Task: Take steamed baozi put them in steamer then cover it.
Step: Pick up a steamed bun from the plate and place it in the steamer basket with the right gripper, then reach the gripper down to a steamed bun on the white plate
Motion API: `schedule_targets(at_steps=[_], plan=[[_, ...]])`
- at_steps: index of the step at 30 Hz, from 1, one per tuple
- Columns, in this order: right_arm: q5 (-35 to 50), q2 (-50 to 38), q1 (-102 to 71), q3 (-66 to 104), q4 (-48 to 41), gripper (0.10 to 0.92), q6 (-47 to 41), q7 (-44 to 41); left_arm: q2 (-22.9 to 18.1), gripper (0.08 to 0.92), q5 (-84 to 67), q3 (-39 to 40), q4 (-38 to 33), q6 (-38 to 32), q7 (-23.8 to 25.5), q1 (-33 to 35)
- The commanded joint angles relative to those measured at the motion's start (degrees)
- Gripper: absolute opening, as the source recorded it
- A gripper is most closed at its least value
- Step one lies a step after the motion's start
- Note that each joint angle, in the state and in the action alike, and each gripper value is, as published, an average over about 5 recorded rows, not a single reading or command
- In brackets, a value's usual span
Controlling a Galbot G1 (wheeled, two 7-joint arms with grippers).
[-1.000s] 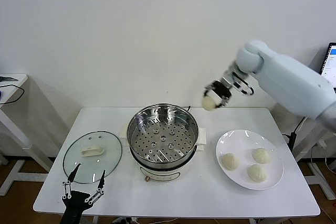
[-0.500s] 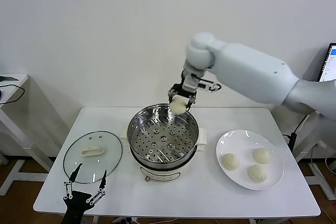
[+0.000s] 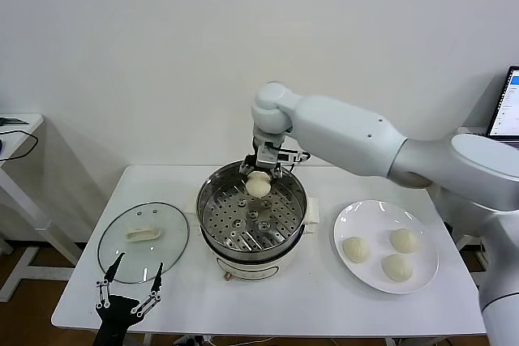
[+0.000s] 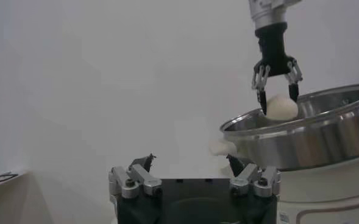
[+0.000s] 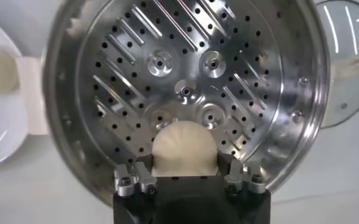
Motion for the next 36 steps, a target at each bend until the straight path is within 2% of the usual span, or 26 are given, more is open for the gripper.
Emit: schedule_targets(at_steps=[1,7,14,16,22,29,32,36], plan=[[-3.2,4.6,-2.3,0.2,-6.2,0.687,1.2,0.3,0.1,0.823,0.1,-0.2,0.2,-0.4,0.0,0.0],[-4.3,6.6,-2.8,0.8,-8.9,0.692,1.7,0.5,0.1,0.823,0.0,-0.7,0.2,-0.5,-0.2,0.0],[-3.8,5.5,-2.3,1.8,-7.1,0.806,1.0,0.1,0.0,0.823,0.0,-1.2,0.2,-0.6,-0.3,-0.2],[-2.5,4.0,-1.9,2.8,-5.4,0.817,0.1,-0.7,0.0,0.823,0.0,-1.3,0.2,-0.6,-0.4,-0.2],[12.2,-6.9,1.9,6.4,3.9,0.822,-9.3,-4.8,0.0,0.823,0.0,-1.1,0.3,-0.6,-0.5,-0.3],[36.7,-26.1,10.7,-0.3,9.4,0.823,-31.9,-3.7,0.3,0.823,0.0,-0.2,0.5,-0.3,-0.5,-0.8],[40.3,-32.4,11.8,-4.0,9.1,0.823,-37.7,-2.8,0.4,0.823,0.1,0.3,0.7,-0.3,-0.5,-1.1],[42.1,-38.3,9.9,-10.5,8.7,0.823,-41.1,-0.7,0.4,0.823,0.2,1.0,0.8,-0.1,-0.6,-1.3]])
